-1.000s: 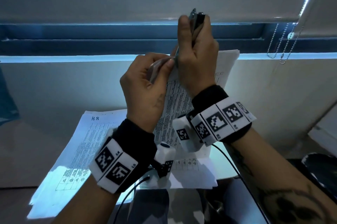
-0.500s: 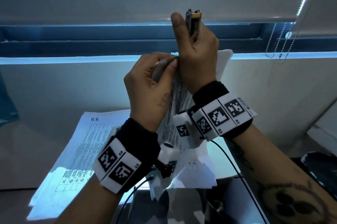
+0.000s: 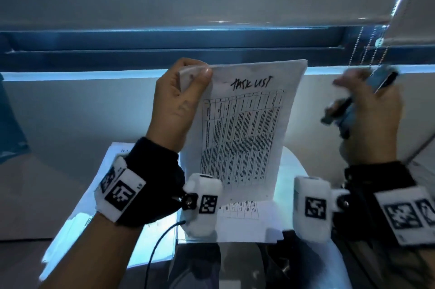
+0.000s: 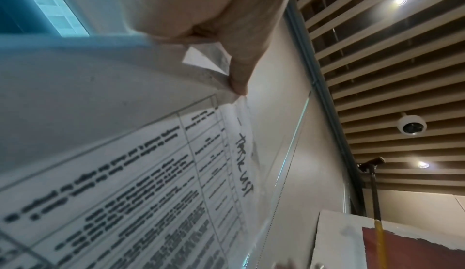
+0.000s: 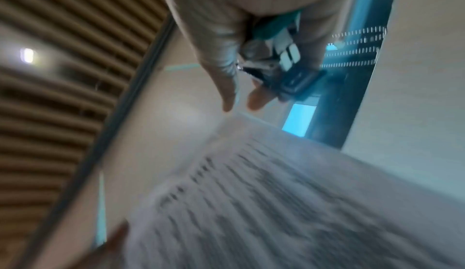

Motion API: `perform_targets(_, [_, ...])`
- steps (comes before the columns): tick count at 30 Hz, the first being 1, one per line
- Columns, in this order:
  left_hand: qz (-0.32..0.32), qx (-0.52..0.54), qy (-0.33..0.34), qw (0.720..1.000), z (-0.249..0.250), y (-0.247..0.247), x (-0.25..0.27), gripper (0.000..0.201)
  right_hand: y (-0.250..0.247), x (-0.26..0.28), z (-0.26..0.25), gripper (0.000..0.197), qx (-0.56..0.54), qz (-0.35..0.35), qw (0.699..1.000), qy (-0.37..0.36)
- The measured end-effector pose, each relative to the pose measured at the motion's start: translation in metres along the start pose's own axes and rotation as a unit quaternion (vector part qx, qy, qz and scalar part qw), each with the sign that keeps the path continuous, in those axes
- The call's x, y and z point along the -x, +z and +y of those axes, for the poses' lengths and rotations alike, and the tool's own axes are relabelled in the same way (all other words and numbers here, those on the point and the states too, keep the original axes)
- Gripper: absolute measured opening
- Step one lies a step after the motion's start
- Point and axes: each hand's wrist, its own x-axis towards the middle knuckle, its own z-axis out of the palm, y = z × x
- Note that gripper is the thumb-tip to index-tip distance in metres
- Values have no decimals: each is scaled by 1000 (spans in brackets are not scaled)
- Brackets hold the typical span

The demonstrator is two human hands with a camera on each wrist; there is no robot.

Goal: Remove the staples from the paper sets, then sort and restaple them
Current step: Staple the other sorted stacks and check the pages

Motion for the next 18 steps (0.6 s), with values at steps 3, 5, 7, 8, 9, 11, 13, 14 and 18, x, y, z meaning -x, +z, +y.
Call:
perform_targets(3, [-24,9,-18,1000,1,-4,-7,13,-15,17,39,40,115,-106,982,106])
perform_targets(5, [-38,11,-26,999,3,-6,-8,15,-17,23,55,37,112,-182,957,195])
perform_targets(7, [-50,11,-40,998,5,-8,-9,15,-16,27,65,9,101,-235,935,248])
perform_targets(8, [-53,14,-48,997,5,-10,-9,15,-16,28,69,7,104,-243,930,254])
perform_targets(9, [-50,20,-56,997,4,-12,-10,15,-15,29,71,11,100,-242,932,251])
perform_targets(11, [-39,42,-80,995,-1,-18,-11,11,-8,31,73,17,88,-210,944,241])
perform_targets(13, [-41,73,-131,988,-9,-22,-6,4,-3,31,74,22,88,-168,956,226])
perform_targets(14, [-47,80,-161,983,-15,-23,-1,8,-1,30,74,23,86,-147,960,220])
perform_targets(18, [-51,-1,-216,975,-38,-30,29,14,15,24,63,21,47,-98,964,241])
